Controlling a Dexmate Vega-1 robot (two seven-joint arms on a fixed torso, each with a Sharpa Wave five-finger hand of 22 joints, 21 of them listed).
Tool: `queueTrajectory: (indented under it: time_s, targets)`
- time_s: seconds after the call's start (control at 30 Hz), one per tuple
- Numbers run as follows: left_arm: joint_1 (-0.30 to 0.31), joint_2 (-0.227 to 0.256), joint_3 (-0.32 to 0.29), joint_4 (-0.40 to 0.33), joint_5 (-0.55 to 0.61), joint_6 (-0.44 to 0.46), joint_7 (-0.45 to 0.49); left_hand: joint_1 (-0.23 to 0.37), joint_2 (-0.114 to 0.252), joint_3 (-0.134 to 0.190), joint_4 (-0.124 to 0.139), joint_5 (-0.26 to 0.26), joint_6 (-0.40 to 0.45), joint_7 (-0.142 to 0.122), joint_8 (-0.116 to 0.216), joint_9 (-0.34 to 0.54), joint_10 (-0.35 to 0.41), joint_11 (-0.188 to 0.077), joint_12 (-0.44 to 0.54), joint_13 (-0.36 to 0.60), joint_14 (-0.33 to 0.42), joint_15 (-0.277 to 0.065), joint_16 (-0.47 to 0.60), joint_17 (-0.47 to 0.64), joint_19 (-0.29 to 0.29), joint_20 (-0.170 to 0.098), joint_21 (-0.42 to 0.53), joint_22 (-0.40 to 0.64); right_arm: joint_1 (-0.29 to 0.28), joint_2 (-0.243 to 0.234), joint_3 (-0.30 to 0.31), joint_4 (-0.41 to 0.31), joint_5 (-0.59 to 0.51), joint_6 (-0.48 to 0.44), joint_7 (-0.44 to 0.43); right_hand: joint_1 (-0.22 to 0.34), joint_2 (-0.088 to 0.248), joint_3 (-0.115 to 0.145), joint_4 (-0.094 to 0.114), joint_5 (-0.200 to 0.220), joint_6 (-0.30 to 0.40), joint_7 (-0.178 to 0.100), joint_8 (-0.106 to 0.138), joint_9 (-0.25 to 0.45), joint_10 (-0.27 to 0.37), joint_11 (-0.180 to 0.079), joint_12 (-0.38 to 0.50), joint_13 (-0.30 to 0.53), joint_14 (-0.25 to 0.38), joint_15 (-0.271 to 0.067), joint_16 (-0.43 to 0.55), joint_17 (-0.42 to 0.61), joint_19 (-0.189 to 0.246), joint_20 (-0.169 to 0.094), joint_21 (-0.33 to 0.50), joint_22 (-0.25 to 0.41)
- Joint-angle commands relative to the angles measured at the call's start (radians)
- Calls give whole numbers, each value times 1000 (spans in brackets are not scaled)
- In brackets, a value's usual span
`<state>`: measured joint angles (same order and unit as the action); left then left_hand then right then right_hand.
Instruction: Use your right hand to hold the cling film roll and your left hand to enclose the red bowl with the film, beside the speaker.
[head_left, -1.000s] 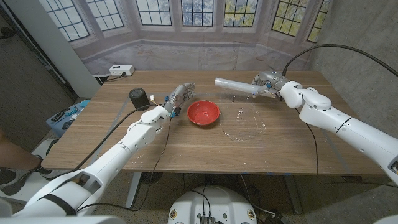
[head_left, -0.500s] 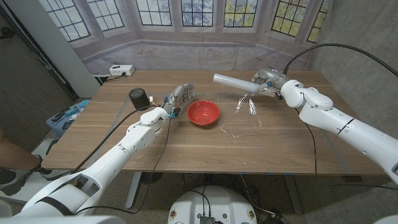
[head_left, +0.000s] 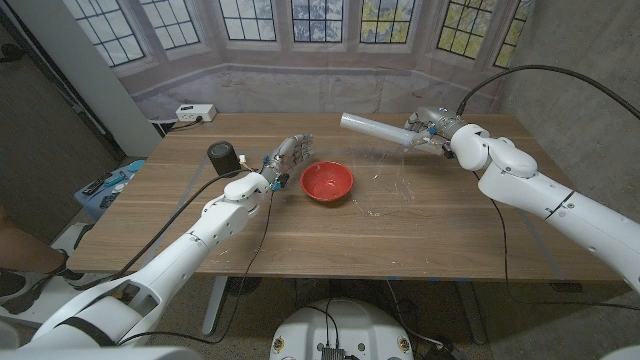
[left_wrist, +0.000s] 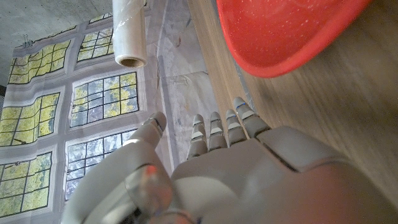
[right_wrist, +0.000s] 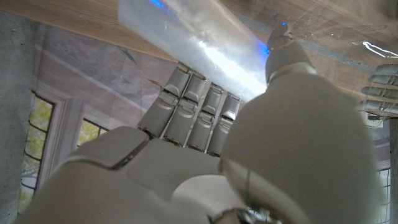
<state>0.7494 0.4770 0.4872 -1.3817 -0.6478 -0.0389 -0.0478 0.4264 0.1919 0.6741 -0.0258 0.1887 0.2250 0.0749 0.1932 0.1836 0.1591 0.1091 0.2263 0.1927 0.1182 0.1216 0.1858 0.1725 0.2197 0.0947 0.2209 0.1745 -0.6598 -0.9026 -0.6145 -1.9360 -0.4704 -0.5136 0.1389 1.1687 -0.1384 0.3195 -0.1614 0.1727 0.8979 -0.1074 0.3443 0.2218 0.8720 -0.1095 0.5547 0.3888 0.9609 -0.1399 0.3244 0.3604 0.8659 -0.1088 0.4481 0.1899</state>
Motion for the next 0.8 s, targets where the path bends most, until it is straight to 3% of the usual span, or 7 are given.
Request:
queueTrajectory:
  time_s: [0.03, 0.43, 0.8]
  targets:
    - [-7, 6, -1, 7, -3, -7, -24, 10, -3, 4, 7, 4, 9, -1, 0, 5, 5, 2, -3, 5, 9, 4, 0, 3, 7, 2, -6, 3, -14, -29, -2, -141, -25, -149, 42, 154, 165, -7, -1, 9, 65, -53, 5, 1, 38, -35, 3, 3, 9, -102, -2, 3, 3, -87, 8, 2]
    - [-8, 15, -1, 13, -11, -9, -54, 11, -4, 4, 6, 4, 11, 1, 0, 5, 5, 2, -4, 6, 8, 5, -1, 2, 8, 3, -7, 3, -18, -44, -25, -269, -62, -336, 83, 160, 172, -14, 0, 10, 68, -46, 3, 2, 45, -29, 2, 5, 16, -102, 1, 8, 6, -82, 14, 2]
    - [-12, 21, -1, 24, -15, -12, -79, 10, -3, 4, 9, 4, 12, 2, -1, 5, 5, 4, -5, 6, 9, 7, -1, 3, 8, 3, -8, 3, -16, -41, -56, -340, -61, -474, 70, 165, 175, -19, 0, 11, 68, -41, 0, 2, 47, -27, -2, 3, 20, -102, 3, 12, 7, -78, 19, 2]
